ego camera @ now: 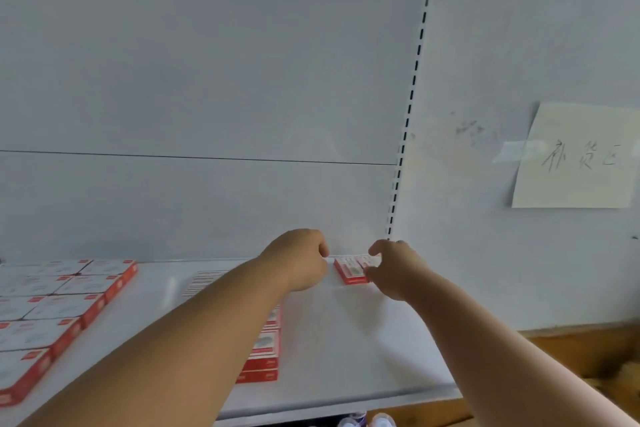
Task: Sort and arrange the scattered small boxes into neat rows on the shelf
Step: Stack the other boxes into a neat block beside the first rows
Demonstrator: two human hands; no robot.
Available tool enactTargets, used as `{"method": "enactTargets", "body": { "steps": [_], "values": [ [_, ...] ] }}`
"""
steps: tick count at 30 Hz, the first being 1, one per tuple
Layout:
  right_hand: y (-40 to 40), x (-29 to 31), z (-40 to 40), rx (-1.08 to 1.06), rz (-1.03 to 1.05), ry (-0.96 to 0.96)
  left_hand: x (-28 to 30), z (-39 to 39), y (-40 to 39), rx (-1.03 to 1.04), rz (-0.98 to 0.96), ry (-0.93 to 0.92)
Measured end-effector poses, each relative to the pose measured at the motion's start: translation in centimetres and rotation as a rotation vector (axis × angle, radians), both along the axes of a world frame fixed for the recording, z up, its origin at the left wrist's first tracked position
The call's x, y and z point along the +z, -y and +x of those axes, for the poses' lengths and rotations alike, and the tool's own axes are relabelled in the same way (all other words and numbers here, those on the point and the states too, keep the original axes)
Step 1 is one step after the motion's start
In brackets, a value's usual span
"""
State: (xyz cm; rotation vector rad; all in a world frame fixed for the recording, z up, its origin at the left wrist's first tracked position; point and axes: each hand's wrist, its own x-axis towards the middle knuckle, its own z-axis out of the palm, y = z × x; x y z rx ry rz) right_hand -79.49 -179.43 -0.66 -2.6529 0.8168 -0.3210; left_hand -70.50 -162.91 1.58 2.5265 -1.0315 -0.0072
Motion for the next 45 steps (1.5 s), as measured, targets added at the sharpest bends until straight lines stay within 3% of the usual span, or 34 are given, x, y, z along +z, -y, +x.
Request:
{"method": "enactTargets", "body": {
  "steps": [3, 10, 18, 24, 27, 29, 32, 35, 38, 45],
  "values": [
    [1.9, -0.6, 0.1, 0.061, -0.036, -0.130, -0.2, -0.6, 2.8, 0.035, 0.165, 0.017],
    [4.6, -1.3, 0.7, 0.229, -0.061, -0.081, -1.7, -1.2, 7.8, 0.139, 0.403, -0.002],
    [6.1, -1.5, 1.2, 0.315, 0.042, 0.001, -1.9, -1.0, 8.5, 0.208, 0.312, -0.025],
    [6.0, -1.0, 1.3, 0.359, 0.094, -0.065, -1.2, -1.8, 6.8, 0.315, 0.075, 0.020],
    [5.7, -0.7, 1.7, 0.383, 0.127, -0.043, -0.4, -1.7, 4.9, 0.345, -0.112, -0.069],
    [5.1, -0.5, 2.0, 0.358, 0.317, 0.047, 0.1, -1.6, 3.4, 0.368, -0.340, -0.171],
    [3.0, 0.5, 2.1, 0.342, 0.774, 0.255, 0.9, -1.5, 0.9, 0.371, -0.735, -0.380],
    [0.0, 2.0, 2.0, 0.433, 1.128, 0.393, 1.8, -1.0, -1.7, 0.335, -1.031, -0.621],
    [-3.6, 3.4, 2.2, 0.494, 1.238, 0.449, 1.9, 0.0, -4.5, 0.348, -1.050, -0.630],
    [-10.4, 3.6, 4.2, 0.361, 1.085, 0.542, 1.2, 2.3, -10.7, 0.448, -0.933, -0.510]
  ]
}}
